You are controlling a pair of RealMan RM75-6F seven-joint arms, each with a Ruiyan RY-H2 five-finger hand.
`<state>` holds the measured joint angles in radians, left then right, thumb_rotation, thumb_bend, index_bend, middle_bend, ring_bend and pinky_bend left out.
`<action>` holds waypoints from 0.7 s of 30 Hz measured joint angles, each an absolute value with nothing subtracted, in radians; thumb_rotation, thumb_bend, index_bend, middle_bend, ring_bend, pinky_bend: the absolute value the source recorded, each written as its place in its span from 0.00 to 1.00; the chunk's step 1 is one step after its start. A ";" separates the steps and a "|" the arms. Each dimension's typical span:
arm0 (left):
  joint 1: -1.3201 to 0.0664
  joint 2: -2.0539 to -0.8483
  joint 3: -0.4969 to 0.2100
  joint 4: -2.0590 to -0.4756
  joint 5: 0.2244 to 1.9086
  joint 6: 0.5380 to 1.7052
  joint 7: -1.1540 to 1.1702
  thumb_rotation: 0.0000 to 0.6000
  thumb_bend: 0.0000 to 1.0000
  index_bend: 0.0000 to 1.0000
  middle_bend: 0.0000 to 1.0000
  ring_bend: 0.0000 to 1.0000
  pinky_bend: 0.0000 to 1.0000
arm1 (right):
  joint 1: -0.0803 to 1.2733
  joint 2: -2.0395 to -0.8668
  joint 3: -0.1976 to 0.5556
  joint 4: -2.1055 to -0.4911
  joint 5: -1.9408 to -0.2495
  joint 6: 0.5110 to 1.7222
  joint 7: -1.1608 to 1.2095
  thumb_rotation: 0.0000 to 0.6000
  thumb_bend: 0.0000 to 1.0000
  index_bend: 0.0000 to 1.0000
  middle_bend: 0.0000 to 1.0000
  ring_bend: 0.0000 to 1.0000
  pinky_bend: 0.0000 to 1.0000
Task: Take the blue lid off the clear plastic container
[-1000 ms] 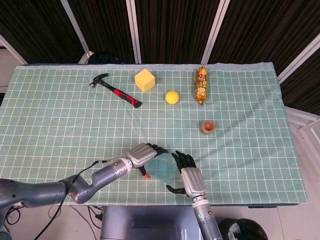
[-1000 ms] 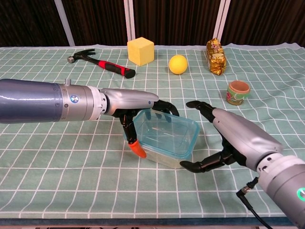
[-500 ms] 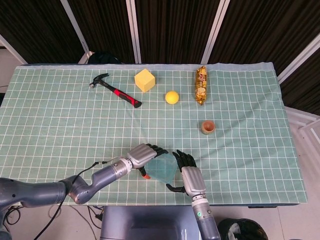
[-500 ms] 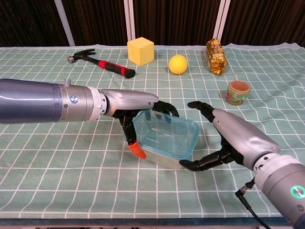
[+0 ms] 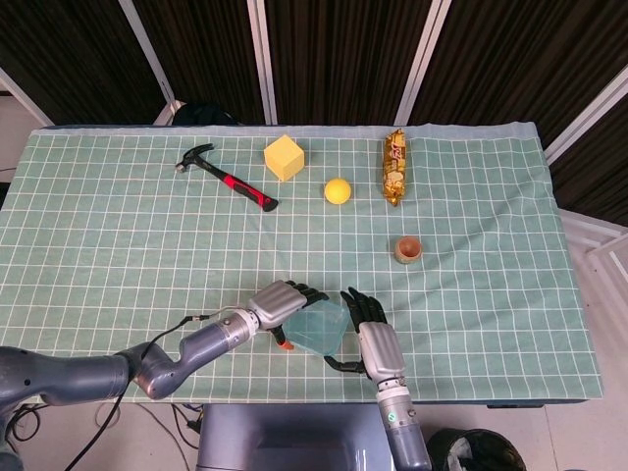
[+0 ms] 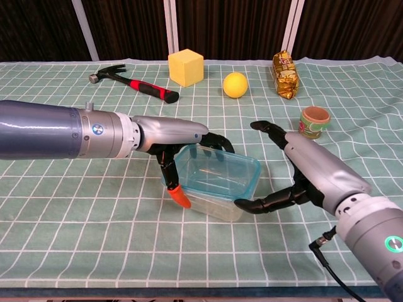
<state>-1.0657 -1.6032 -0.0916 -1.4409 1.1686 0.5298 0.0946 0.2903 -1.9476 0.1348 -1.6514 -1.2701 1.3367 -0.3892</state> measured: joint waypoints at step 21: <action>-1.079 -1.592 -0.111 -1.479 1.111 0.540 0.087 1.00 0.10 0.25 0.25 0.23 0.35 | 0.285 -1.967 0.138 -1.608 -1.304 1.359 -0.304 1.00 0.28 0.00 0.00 0.00 0.00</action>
<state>-1.0789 -1.5917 -0.1109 -1.4785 1.1111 0.5402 0.0868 0.2846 -1.9674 0.1378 -1.6078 -1.3043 1.3587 -0.3042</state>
